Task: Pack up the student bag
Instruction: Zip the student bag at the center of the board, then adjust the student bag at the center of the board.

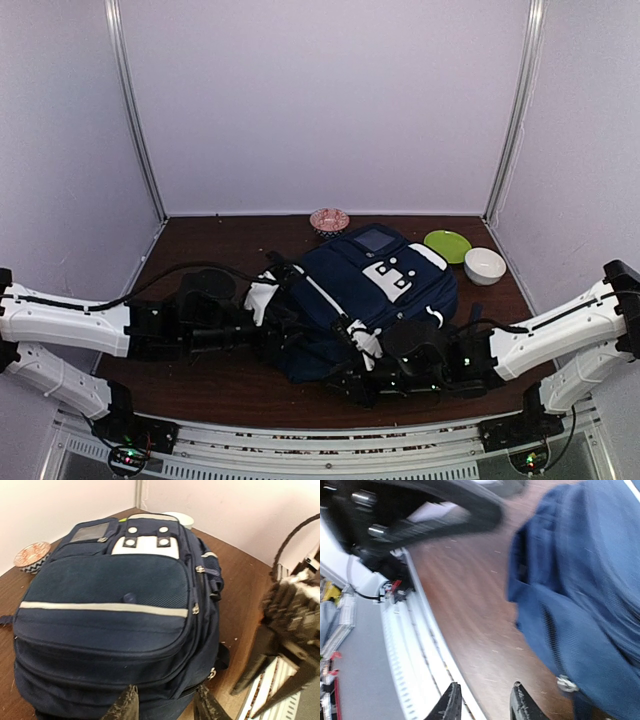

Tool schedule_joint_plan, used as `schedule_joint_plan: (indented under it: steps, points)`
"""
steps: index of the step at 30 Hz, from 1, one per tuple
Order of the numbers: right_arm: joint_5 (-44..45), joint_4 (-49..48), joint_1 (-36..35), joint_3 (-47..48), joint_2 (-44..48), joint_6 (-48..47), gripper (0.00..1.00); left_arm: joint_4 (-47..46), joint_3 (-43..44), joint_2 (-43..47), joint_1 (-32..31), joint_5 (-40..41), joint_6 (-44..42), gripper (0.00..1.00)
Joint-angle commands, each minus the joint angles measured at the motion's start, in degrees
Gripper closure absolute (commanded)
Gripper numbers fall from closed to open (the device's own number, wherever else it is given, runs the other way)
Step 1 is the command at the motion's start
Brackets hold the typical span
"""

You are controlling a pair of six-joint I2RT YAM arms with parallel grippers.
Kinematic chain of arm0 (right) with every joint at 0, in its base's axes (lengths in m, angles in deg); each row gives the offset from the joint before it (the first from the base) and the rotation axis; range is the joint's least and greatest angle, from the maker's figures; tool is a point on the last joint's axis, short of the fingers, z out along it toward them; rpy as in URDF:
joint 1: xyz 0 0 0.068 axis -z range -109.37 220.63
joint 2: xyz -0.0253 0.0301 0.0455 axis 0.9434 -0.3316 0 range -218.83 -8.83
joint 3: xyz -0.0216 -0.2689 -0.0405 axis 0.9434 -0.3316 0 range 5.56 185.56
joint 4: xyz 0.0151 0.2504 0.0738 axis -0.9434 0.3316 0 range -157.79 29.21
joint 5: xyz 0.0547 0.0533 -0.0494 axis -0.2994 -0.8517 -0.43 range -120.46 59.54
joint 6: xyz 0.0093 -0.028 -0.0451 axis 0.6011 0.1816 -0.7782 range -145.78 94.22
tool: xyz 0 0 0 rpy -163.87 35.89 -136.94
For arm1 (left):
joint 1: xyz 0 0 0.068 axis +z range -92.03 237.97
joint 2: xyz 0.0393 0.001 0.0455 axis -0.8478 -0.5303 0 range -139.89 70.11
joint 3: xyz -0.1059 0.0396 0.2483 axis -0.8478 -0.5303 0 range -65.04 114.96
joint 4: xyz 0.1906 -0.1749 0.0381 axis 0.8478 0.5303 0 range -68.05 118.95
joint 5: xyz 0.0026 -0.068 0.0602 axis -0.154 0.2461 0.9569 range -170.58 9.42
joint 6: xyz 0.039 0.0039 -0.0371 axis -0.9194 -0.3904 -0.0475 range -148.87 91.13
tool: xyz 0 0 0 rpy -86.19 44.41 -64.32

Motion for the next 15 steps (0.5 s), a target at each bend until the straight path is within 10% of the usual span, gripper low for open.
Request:
schedule_joint_plan:
  steps: [1,7,9,15]
  points:
    - [-6.0,1.5,-0.6,3.8,1.9,-1.0,0.66,-3.8,-2.9,3.2,-0.4,6.2,2.9,0.34]
    - [2.4,12.1,-0.1,4.4,9.8,-2.7,0.63,-3.0,-5.8,7.5,-0.6,13.6,5.0,0.32]
    - [6.9,18.3,1.4,5.3,12.4,-4.2,0.61,-2.4,-7.1,8.4,-0.5,17.0,9.8,0.03]
    - [8.9,33.1,6.2,10.9,11.4,-10.8,0.57,-3.2,-9.9,8.9,2.1,11.0,13.7,0.02]
